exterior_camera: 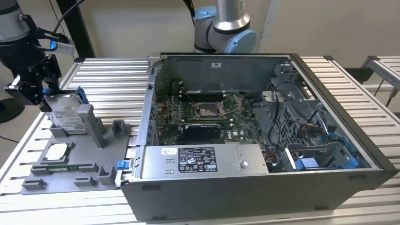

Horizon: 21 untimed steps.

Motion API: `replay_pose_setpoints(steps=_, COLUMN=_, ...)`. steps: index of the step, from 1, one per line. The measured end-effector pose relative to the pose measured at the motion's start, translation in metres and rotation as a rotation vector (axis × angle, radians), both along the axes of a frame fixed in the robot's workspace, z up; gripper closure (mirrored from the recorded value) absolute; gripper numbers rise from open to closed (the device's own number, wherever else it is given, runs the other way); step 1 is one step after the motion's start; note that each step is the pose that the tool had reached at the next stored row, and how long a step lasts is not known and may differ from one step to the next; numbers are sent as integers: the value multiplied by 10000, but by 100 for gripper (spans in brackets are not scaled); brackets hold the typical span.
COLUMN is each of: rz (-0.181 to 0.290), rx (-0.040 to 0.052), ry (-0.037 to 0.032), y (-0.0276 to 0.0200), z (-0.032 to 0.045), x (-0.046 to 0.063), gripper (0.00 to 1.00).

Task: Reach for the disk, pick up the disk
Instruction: 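Pick up the disk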

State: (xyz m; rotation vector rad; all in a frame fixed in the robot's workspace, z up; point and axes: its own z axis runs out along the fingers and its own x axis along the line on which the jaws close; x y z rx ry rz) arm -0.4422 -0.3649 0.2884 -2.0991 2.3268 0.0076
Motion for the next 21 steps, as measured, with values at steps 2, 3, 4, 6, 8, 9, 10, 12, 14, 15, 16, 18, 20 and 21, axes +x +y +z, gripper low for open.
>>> replay_pose_setpoints(steps=2, rz=66, rx=0, ry=0, y=0, z=-38, x=0, gripper=0)
replay_pose_setpoints(steps=3, rz=100, rx=0, ry=0, y=0, z=-55, x=0, gripper=0)
replay_pose_setpoints(steps=4, rz=141, rx=0, ry=0, y=0, z=-73, x=-1, gripper=0)
replay_pose_setpoints(steps=6, rz=229, rx=0, ry=0, y=0, z=-111, x=-1, gripper=0)
replay_pose_setpoints(steps=8, rz=306, rx=0, ry=0, y=0, z=-146, x=-1, gripper=0)
replay_pose_setpoints(steps=9, rz=337, rx=0, ry=-1, y=0, z=-165, x=-1, gripper=0)
replay_pose_setpoints(steps=10, rz=363, rx=0, ry=-1, y=0, z=-182, x=0, gripper=0)
replay_pose_setpoints(steps=12, rz=398, rx=0, ry=1, y=0, z=-214, x=-1, gripper=0)
replay_pose_setpoints(steps=14, rz=416, rx=0, ry=0, y=0, z=-236, x=-1, gripper=0)
replay_pose_setpoints(steps=15, rz=417, rx=0, ry=1, y=0, z=-240, x=-1, gripper=0)
replay_pose_setpoints(steps=16, rz=417, rx=-2, ry=4, y=0, z=-241, x=-1, gripper=0)
replay_pose_setpoints(steps=18, rz=418, rx=0, ry=0, y=0, z=-252, x=-1, gripper=0)
replay_pose_setpoints(steps=20, rz=418, rx=-1, ry=2, y=0, z=-256, x=-1, gripper=0)
replay_pose_setpoints(steps=21, rz=417, rx=0, ry=0, y=1, z=-259, x=-1, gripper=0)
